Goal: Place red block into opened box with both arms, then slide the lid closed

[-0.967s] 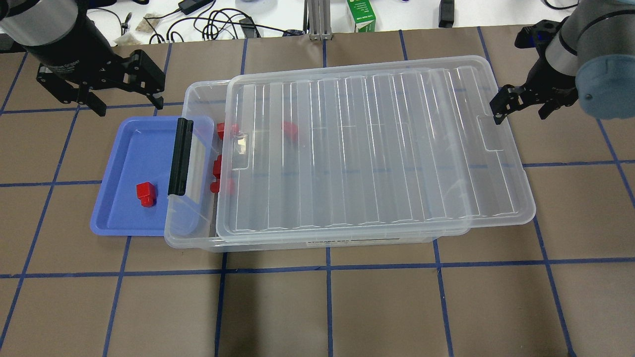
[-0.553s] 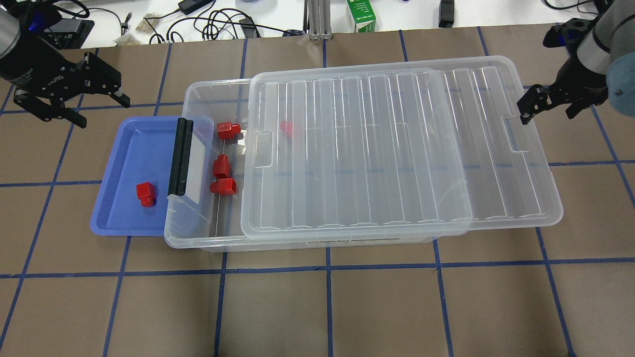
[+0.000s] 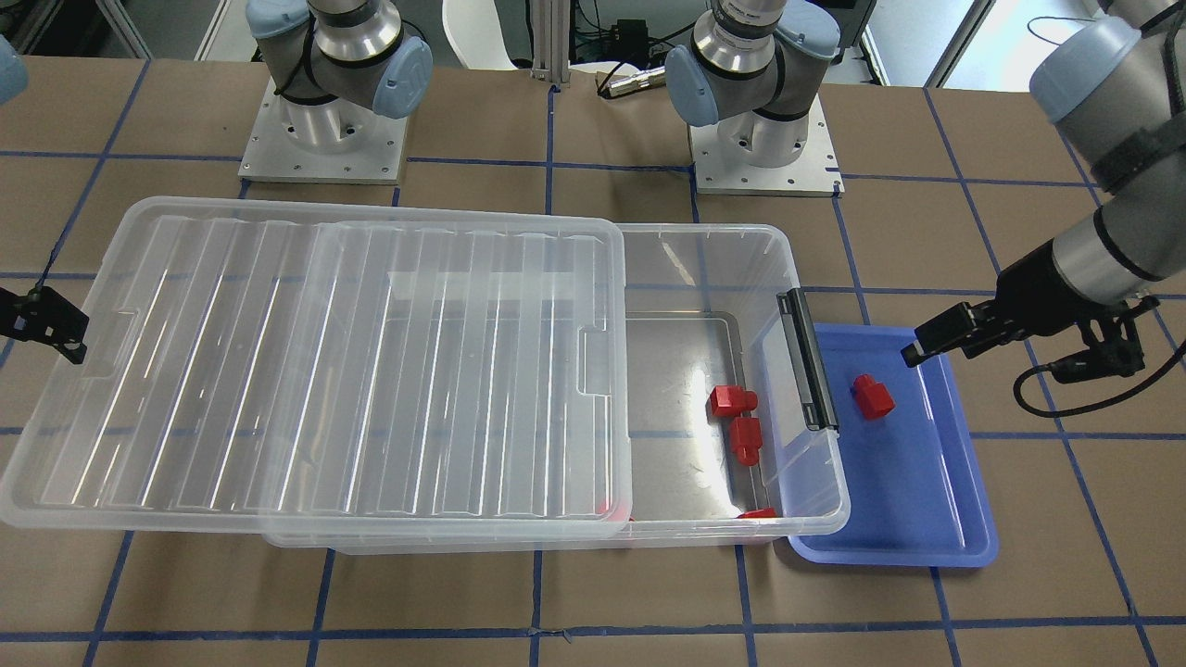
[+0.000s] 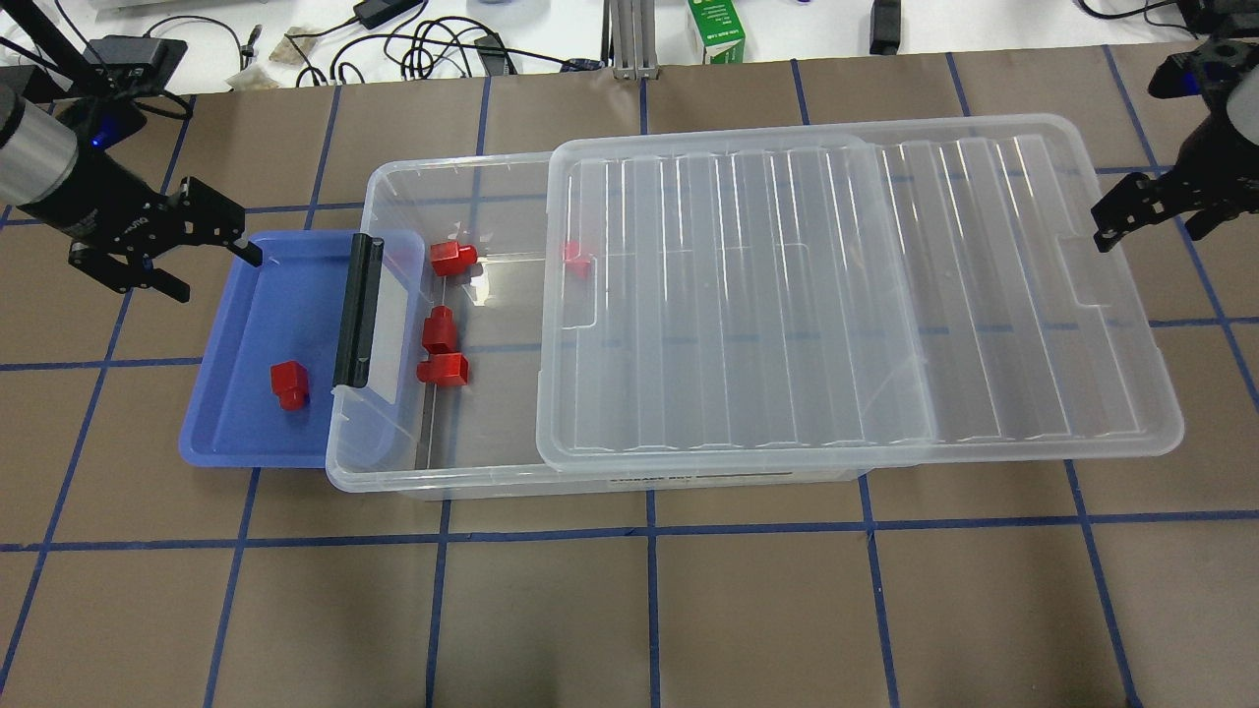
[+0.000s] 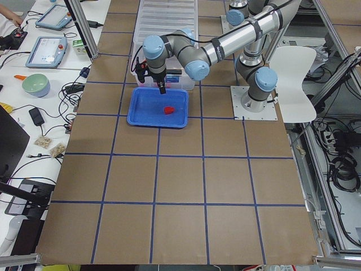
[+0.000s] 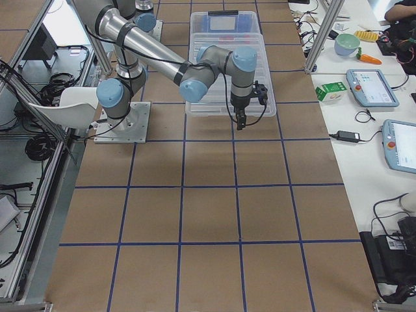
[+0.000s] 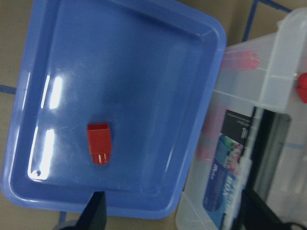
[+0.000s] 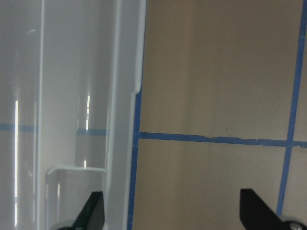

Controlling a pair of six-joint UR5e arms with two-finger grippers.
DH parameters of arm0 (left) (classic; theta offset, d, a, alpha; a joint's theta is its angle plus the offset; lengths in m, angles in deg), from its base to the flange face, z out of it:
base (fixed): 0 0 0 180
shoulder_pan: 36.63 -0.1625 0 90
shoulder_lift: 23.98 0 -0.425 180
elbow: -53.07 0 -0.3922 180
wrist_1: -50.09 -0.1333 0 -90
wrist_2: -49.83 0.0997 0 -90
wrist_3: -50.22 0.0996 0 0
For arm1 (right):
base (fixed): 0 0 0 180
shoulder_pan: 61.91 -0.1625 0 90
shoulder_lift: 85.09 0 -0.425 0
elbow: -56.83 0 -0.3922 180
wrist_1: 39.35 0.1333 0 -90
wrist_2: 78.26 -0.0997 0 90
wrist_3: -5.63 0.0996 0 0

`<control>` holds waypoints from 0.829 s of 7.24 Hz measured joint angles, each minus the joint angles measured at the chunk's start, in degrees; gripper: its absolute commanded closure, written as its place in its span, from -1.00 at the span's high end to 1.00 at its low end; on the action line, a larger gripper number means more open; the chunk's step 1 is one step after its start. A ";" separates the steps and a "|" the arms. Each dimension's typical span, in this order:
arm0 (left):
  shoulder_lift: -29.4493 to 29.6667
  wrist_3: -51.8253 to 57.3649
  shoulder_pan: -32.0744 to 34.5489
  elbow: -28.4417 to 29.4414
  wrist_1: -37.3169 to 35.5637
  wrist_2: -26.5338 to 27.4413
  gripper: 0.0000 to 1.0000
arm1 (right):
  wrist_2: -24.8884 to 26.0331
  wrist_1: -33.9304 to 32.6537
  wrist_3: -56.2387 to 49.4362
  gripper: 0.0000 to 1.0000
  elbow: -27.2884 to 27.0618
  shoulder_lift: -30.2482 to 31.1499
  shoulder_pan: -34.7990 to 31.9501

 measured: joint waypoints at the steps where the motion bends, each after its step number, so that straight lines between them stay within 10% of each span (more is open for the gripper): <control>1: 1.11 0.07 -0.33 -2.57 -4.10 2.24 1.00 | -0.17 0.00 -1.19 1.00 -0.05 0.05 1.12; 6: 6.50 -2.50 -2.55 -12.05 -18.14 3.09 1.00 | -0.61 0.09 -1.26 1.00 -0.08 0.70 1.28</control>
